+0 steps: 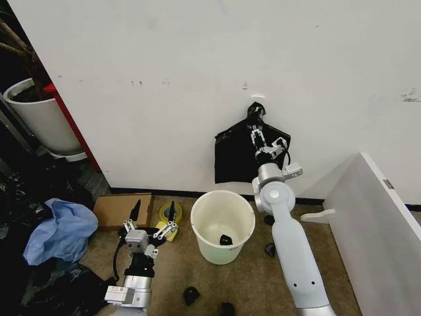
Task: Place the garbage bag over the trash bin.
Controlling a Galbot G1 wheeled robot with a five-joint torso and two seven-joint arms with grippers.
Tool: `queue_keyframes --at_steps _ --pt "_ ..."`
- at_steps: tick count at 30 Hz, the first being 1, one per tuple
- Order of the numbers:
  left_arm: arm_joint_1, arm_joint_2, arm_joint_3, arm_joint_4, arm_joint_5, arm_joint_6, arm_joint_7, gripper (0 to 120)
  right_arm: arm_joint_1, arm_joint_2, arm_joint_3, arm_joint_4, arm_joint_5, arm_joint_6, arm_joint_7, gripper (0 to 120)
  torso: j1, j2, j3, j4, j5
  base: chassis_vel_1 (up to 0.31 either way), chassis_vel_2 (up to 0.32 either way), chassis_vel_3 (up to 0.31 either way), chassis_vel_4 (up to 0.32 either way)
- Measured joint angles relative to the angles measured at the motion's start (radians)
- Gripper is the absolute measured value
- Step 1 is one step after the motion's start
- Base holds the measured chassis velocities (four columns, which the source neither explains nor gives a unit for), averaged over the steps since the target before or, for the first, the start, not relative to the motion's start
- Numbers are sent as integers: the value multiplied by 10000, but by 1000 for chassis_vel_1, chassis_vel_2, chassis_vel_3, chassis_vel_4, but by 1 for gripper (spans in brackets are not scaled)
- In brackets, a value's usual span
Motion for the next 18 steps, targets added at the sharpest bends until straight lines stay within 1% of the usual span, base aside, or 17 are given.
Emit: queue_keyframes --at_steps 1,7,12,18 --pt "0 0 0 0 0 0 0 100 0 0 0 0 0 0 0 26 0 0 0 0 0 0 0 0 0" --pt "-75 14 24 100 -7 -4 -31 100 -25 5 1 -76 -134 134 -138 0 0 0 0 0 0 0 0 0 0" --pt "-100 30 32 148 -11 -9 -47 100 -93 5 -6 -80 -251 188 -143 0 -2 0 0 0 -1 0 0 0 0" --pt "-151 77 31 208 -43 -35 -81 100 -768 -159 -181 123 -527 293 -242 0 -2 0 -1 -1 0 0 0 0 0"
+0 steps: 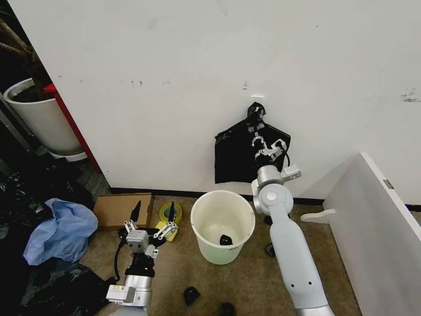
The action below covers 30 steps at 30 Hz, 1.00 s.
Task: Place the garbage bag over the trash bin.
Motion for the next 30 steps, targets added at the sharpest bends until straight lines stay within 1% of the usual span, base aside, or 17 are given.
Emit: queue_keyframes --at_steps 10,16,19,20,23,30 --pt "-109 91 39 107 -83 -51 -29 100 -1118 -363 -314 637 -639 151 -224 0 0 0 0 1 0 0 0 0 0" --pt "-148 157 42 107 -173 -54 -32 100 -1519 -493 -444 872 -993 193 -229 0 0 0 -1 0 -2 0 0 0 0" --pt "-204 196 52 107 -213 -54 -33 100 -1879 -717 -643 976 -1673 213 -182 0 0 0 0 1 0 0 0 0 0" --pt "-204 196 52 107 -213 -54 -33 100 -1879 -717 -643 976 -1673 213 -182 0 0 0 0 1 0 0 0 0 0" --pt "-279 207 100 105 -252 -55 -34 100 -2381 -1099 -938 1234 -2409 275 18 0 0 0 0 2 0 0 0 0 0" --pt "-401 268 134 144 -333 -55 -35 100 -3278 -1569 -1156 1906 -3159 400 22 0 0 1 -1 1 -1 0 0 0 0"
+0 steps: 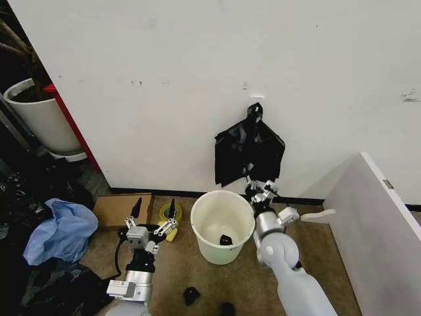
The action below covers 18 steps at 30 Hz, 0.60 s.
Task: Place the garbage bag over the trash bin.
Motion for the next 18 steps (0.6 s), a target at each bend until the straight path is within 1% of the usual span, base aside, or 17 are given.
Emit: queue_keyframes --at_steps 4,6,11,18 --pt "-67 17 22 25 -30 0 0 100 -491 -283 -31 54 -549 201 -110 0 0 0 0 0 1 0 0 0 0" --pt "-69 18 23 26 -31 0 0 100 -513 -298 -30 54 -577 210 -114 0 0 0 0 -1 1 0 0 0 0" --pt "-171 39 7 46 -96 14 2 100 -1151 -727 36 154 -1337 530 -240 0 1 0 0 -1 2 0 0 0 0" --pt "-240 38 -10 50 -132 27 3 100 -1640 -942 105 209 -2183 989 -409 0 1 0 1 0 1 0 0 0 0"
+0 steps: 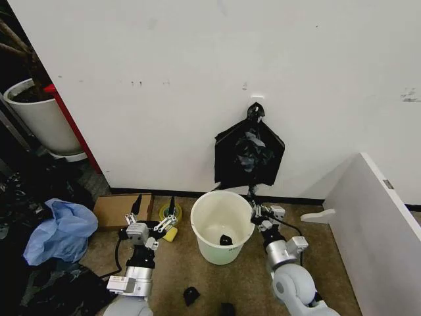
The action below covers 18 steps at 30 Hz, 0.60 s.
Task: Place the garbage bag over the trash bin.
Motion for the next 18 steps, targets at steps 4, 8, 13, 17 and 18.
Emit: queue_keyframes --at_steps 4,8,13,17,18 --pt "-64 2 -24 -7 -45 31 1 100 -192 -59 110 -210 -886 325 -205 0 0 0 0 0 0 0 0 0 0" --pt "-181 11 -60 -37 -109 92 4 100 -350 -122 324 -566 -1838 837 -718 0 0 0 0 -1 1 0 0 0 0" --pt "-432 56 -175 -128 -306 273 6 100 -644 -188 688 -970 -2939 1745 -1795 0 0 0 0 -1 0 0 0 0 0" --pt "-517 97 -227 -182 -377 345 7 100 -796 -168 795 -1070 -3308 2171 -2166 0 0 0 0 0 0 0 0 0 0" --pt "-535 100 -231 -196 -386 363 6 100 -839 -149 818 -1112 -3423 2317 -2283 0 0 0 0 -1 0 0 0 0 0"
